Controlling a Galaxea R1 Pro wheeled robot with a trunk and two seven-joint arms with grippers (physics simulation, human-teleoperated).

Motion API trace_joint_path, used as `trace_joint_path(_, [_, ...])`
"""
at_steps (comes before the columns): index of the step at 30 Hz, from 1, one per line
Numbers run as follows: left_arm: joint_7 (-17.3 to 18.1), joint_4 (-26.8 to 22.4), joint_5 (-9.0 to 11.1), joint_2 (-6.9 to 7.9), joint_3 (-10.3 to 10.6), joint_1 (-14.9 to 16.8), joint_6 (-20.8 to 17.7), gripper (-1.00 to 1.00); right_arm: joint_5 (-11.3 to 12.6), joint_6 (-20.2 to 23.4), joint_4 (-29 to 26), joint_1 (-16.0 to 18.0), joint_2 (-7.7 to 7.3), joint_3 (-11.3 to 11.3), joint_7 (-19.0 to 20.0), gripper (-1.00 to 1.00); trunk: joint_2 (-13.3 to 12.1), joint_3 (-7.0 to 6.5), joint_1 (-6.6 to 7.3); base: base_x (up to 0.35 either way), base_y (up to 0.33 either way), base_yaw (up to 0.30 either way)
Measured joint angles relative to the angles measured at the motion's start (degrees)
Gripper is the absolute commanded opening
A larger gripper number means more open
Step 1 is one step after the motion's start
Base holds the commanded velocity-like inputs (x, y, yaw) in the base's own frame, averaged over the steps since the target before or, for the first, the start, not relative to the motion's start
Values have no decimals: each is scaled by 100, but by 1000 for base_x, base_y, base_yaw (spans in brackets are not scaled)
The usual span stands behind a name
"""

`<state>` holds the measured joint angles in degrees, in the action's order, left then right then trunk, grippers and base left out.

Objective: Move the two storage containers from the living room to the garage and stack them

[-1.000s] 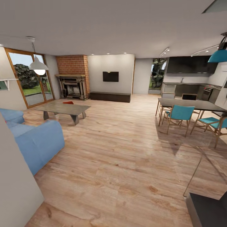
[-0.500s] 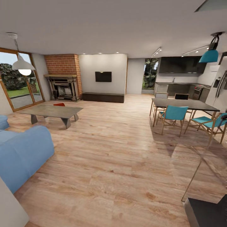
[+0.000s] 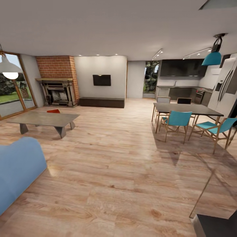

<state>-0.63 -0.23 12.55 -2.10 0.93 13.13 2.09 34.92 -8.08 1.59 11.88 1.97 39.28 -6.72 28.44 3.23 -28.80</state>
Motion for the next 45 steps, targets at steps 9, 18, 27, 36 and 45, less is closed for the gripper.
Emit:
trace_joint_path(9, [1, 0, 0, 0, 0, 0, -8, 100, 0, 4, 0, 0, 14, 0, 0, 100, 0, 0, 0, 323, 0, 0])
trace_joint_path(18, [0, -1, 0, 0, 0, -1, -9, 100, 0, 8, 0, 0, 21, 0, -4, 100, 0, 0, 0, 323, 0, 33])
trace_joint_path(27, [0, 0, 0, 0, 0, 0, -2, 100, 1, 0, 0, 0, 10, 0, -9, 100, 0, 0, 0, 323, 0, 79])
trace_joint_path(36, [-1, 0, 0, 0, 0, 0, 0, 100, 1, 0, 0, 0, 11, 0, -9, 100, 0, 0, 0, 323, 0, 2])
trace_joint_path(45, [3, 0, 0, 0, 0, 0, -21, 100, 0, 0, 0, 0, 17, 0, -7, 100, 0, 0, 0, 323, 0, 0])
